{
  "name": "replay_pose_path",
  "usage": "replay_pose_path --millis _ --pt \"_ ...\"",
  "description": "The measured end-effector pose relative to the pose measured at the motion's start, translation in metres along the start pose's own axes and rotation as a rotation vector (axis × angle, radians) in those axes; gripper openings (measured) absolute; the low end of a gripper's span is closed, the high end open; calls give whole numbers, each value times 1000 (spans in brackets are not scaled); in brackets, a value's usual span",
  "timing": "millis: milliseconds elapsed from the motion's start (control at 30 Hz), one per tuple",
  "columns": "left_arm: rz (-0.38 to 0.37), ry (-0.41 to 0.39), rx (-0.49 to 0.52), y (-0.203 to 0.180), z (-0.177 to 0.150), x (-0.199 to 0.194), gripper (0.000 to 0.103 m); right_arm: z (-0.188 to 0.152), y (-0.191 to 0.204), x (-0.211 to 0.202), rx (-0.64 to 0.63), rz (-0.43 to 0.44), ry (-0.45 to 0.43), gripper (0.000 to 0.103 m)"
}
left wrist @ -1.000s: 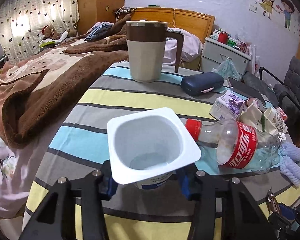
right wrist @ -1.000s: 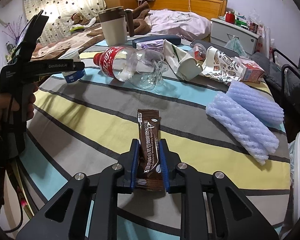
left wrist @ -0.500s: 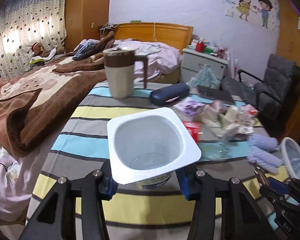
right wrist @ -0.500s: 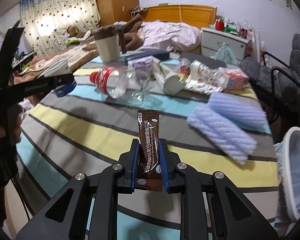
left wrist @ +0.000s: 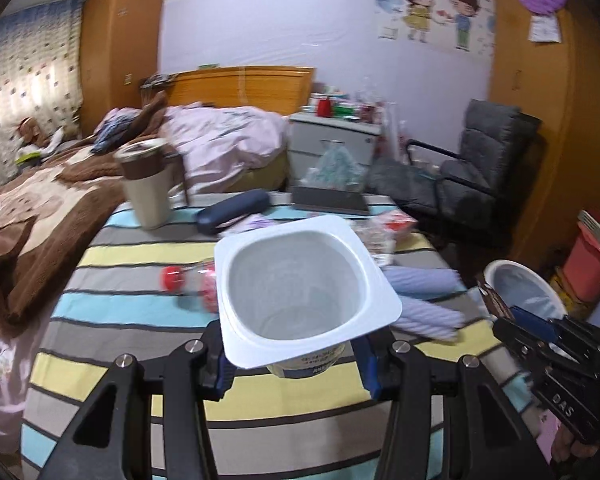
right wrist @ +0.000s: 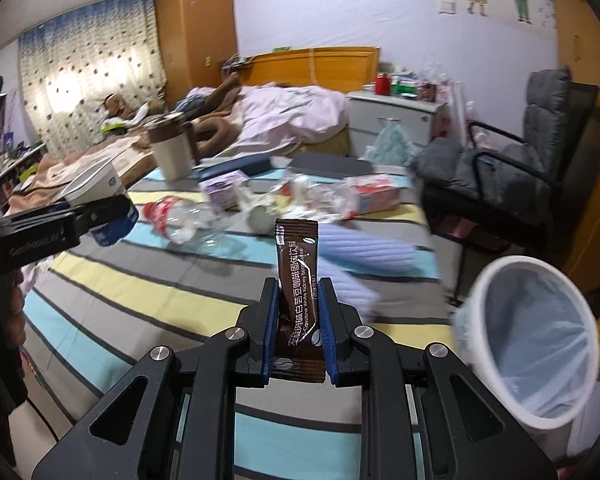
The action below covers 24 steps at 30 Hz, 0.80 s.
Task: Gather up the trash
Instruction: 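Carry the wrapper and yogurt cup over the white trash bin with both tools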
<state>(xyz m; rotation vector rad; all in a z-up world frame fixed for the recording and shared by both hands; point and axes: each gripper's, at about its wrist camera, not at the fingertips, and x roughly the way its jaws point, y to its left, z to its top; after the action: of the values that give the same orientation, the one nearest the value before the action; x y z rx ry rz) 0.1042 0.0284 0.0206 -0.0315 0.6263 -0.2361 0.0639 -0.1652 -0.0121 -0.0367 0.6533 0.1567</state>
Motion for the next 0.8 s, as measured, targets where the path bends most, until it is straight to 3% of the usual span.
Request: replay_pose_path --millis 633,800 --pt "-343 60 195 -186 9 35 51 -28 -121 -48 174 -259 -22 22" --pt "-388 104 236 -225 5 52 51 -39 -150 -53 207 -306 -3 22"
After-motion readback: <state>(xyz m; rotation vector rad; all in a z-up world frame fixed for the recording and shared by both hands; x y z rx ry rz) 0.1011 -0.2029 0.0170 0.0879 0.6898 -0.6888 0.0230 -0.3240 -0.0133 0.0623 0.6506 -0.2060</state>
